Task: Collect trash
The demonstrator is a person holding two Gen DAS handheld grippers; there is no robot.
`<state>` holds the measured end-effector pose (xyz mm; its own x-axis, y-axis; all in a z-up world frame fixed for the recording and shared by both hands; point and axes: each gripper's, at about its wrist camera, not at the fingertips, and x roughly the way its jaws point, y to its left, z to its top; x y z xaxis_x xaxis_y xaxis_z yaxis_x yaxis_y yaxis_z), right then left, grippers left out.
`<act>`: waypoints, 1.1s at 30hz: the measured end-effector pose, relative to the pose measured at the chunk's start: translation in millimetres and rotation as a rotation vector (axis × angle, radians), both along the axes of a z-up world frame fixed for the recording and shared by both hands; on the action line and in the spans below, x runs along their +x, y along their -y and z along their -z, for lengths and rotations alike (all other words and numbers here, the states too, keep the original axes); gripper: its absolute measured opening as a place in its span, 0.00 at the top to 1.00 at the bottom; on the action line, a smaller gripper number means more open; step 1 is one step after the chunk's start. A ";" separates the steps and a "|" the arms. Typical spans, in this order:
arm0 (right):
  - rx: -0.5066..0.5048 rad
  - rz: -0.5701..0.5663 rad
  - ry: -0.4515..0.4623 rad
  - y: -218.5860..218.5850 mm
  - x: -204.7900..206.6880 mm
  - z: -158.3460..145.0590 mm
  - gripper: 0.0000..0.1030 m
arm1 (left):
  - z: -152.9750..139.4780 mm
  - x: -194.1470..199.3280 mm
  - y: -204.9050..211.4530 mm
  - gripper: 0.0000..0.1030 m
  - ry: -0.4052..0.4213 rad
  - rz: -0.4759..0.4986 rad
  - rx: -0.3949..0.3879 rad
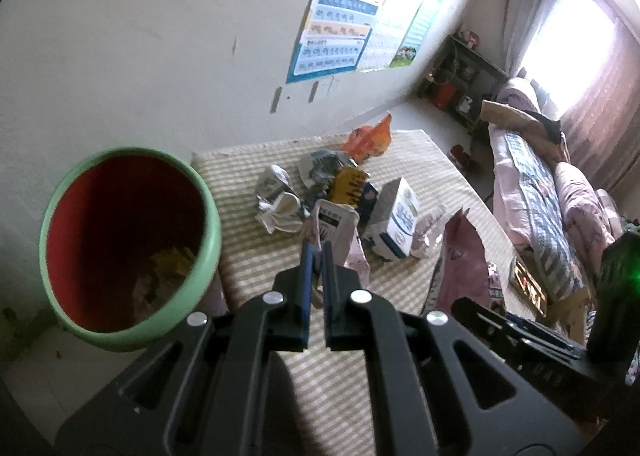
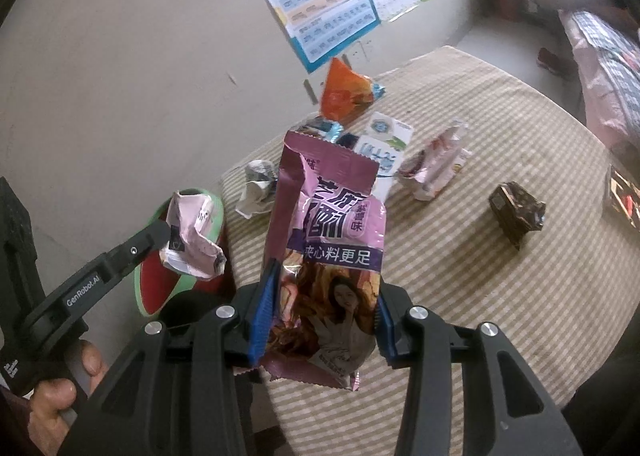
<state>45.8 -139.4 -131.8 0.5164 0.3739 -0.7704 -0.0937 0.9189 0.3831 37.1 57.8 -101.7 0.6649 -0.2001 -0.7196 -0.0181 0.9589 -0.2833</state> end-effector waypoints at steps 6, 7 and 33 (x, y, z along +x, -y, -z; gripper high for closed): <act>-0.030 -0.034 -0.002 -20.4 2.2 0.6 0.60 | 3.2 -5.4 -18.4 0.96 0.000 -0.031 -0.022; -0.033 -0.037 -0.004 -22.8 2.2 1.2 0.60 | 3.0 -5.8 -20.7 0.96 0.001 -0.036 -0.023; -0.031 -0.306 0.006 -161.1 47.5 -2.7 0.59 | 11.2 -17.6 -159.9 0.96 0.006 -0.328 -0.040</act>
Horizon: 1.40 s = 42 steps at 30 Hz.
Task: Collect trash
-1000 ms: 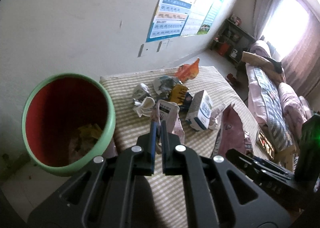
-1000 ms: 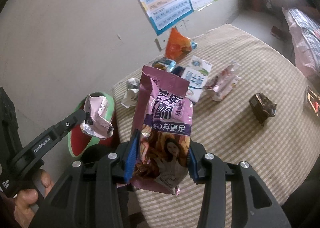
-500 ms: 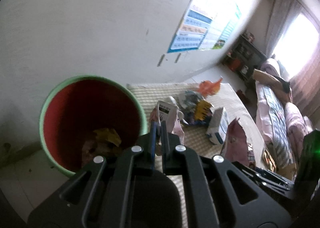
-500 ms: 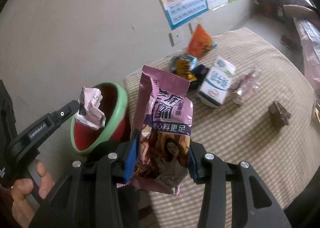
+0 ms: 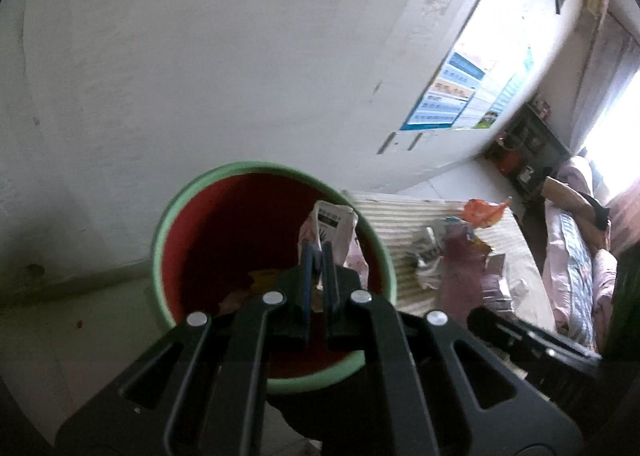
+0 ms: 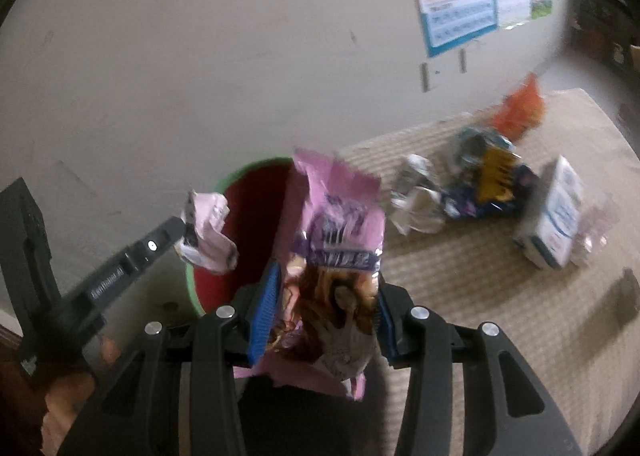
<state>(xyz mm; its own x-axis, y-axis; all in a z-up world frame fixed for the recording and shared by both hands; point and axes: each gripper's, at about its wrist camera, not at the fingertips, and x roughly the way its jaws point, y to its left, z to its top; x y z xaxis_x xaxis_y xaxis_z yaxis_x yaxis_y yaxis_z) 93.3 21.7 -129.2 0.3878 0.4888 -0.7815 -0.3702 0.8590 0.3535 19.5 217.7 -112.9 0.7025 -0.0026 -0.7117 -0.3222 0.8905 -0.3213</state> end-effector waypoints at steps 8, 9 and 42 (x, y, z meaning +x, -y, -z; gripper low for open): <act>-0.019 -0.062 0.011 -40.8 18.8 3.1 0.60 | 14.5 5.1 -20.9 0.96 -0.035 -0.024 -0.012; -0.008 -0.060 0.011 -40.9 19.9 2.3 0.59 | 15.3 5.8 -22.4 0.96 -0.036 -0.025 -0.014; -0.139 0.325 -0.021 113.5 64.2 26.2 0.55 | 30.4 11.9 -15.3 0.53 -0.049 -0.041 -0.027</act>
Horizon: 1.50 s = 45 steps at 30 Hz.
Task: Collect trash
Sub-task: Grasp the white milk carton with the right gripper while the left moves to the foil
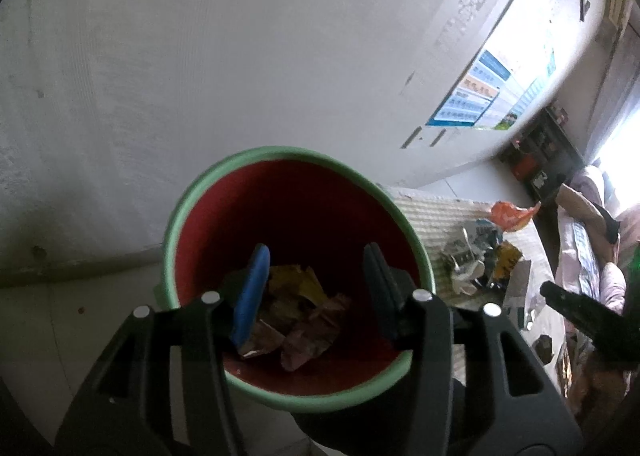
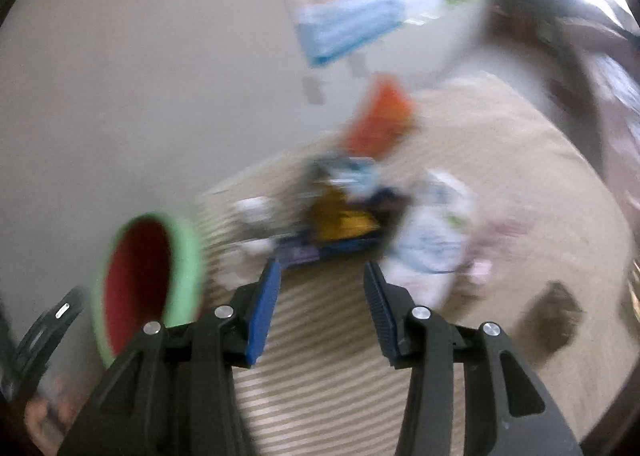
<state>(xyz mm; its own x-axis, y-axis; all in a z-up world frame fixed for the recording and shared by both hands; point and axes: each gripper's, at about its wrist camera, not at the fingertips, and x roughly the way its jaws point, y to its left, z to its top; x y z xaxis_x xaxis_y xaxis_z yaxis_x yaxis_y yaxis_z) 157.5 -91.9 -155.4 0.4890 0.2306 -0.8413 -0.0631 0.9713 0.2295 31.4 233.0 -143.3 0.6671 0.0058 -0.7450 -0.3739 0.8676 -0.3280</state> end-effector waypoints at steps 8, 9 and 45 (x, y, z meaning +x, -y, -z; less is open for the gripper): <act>0.109 0.170 -0.156 52.4 45.9 51.2 0.49 | 1.6 4.2 20.4 0.51 -0.017 0.055 0.009; 0.098 0.178 -0.148 54.3 49.1 51.4 0.47 | 2.5 4.5 21.8 0.51 -0.020 0.059 0.011; 0.193 0.055 -0.114 93.9 -90.3 56.6 0.64 | 34.8 166.9 164.2 0.51 -0.176 0.323 0.106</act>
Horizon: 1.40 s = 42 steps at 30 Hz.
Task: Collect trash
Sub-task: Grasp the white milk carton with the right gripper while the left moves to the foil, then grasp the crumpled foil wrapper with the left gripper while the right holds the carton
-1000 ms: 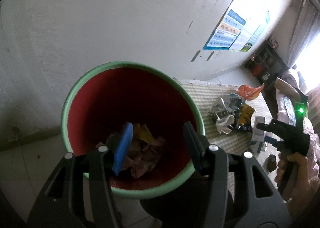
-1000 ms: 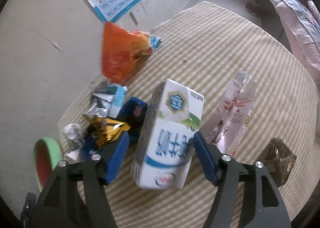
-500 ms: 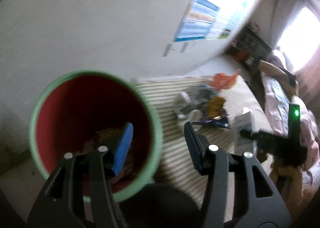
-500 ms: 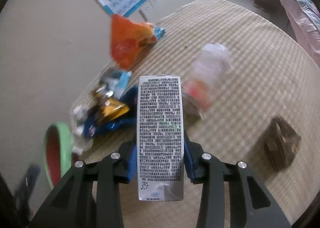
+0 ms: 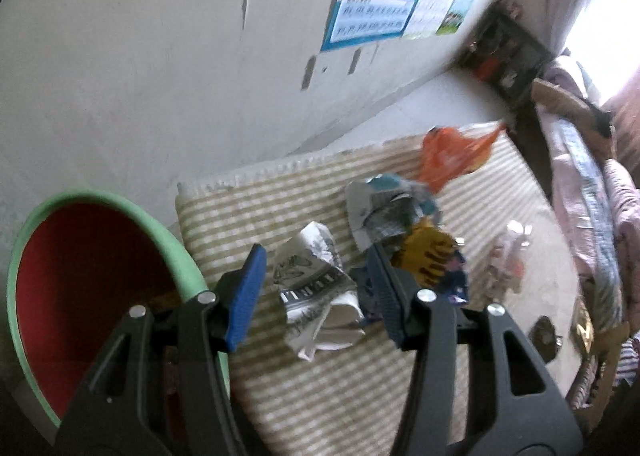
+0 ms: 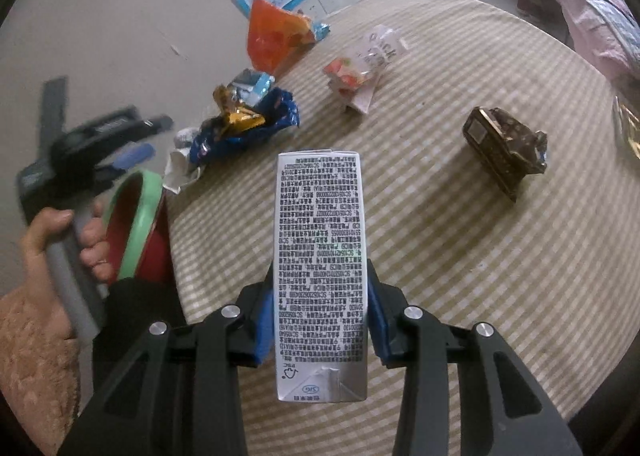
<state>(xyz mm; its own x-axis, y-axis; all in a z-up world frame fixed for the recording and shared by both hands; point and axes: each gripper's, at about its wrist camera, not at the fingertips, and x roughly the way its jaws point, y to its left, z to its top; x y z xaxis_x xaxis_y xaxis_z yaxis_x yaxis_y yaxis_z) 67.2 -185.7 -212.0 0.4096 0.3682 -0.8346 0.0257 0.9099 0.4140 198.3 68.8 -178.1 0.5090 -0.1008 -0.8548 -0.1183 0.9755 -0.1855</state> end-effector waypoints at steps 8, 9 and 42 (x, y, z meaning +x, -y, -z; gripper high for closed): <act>0.050 0.012 0.019 14.6 -5.7 -2.7 0.63 | 22.7 -5.8 14.5 0.81 -0.119 0.010 -0.028; 0.059 0.017 0.018 16.9 -6.3 -1.8 0.63 | 23.9 -11.1 17.6 0.85 -0.131 0.020 -0.043; 0.033 -0.015 0.005 12.7 -9.1 3.7 0.63 | 6.8 -64.6 25.1 1.00 -0.055 -0.005 -0.087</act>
